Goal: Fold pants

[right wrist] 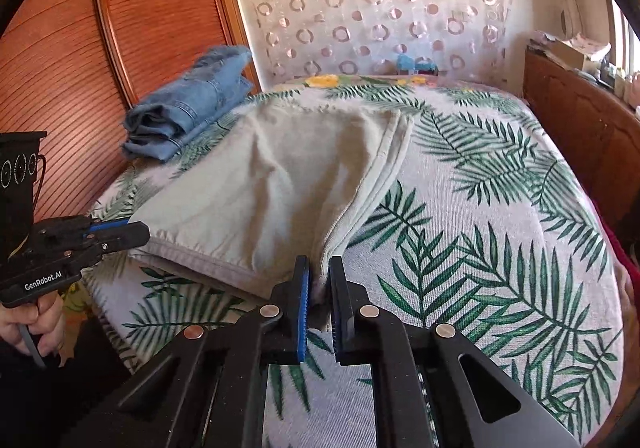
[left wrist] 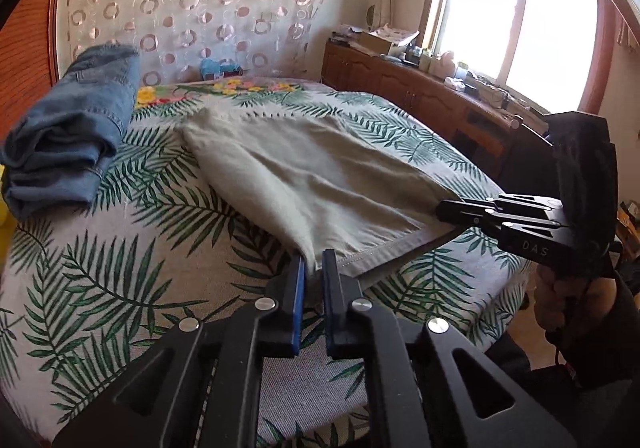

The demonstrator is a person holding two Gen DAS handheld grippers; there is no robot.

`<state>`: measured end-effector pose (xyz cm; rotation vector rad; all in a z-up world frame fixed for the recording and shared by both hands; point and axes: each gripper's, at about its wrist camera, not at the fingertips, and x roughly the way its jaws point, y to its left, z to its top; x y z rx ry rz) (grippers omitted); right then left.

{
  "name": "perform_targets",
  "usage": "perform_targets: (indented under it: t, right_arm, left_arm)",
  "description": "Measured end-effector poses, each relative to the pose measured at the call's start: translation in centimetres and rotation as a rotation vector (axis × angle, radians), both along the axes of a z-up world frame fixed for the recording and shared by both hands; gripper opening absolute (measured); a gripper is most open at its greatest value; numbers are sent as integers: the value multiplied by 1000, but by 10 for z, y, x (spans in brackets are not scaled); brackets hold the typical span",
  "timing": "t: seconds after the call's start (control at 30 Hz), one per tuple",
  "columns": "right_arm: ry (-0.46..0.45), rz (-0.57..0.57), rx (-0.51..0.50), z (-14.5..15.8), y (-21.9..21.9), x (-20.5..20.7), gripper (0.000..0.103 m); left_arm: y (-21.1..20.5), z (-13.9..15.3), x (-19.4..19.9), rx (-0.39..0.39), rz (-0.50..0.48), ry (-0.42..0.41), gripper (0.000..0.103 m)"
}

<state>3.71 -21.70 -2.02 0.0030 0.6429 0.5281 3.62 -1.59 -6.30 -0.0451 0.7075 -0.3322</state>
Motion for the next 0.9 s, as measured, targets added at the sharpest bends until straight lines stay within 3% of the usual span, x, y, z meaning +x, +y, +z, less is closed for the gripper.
perform_targets:
  t: [0.27,0.9]
  right_arm:
    - [-40,25,10,21,-12,-27,9]
    - [-133,82,56,47,-25,-59,7]
  left_arm:
    - [-5,28,-21,11,-24,-76,8]
    - [-2,65,-49,-18,-63,-169,8]
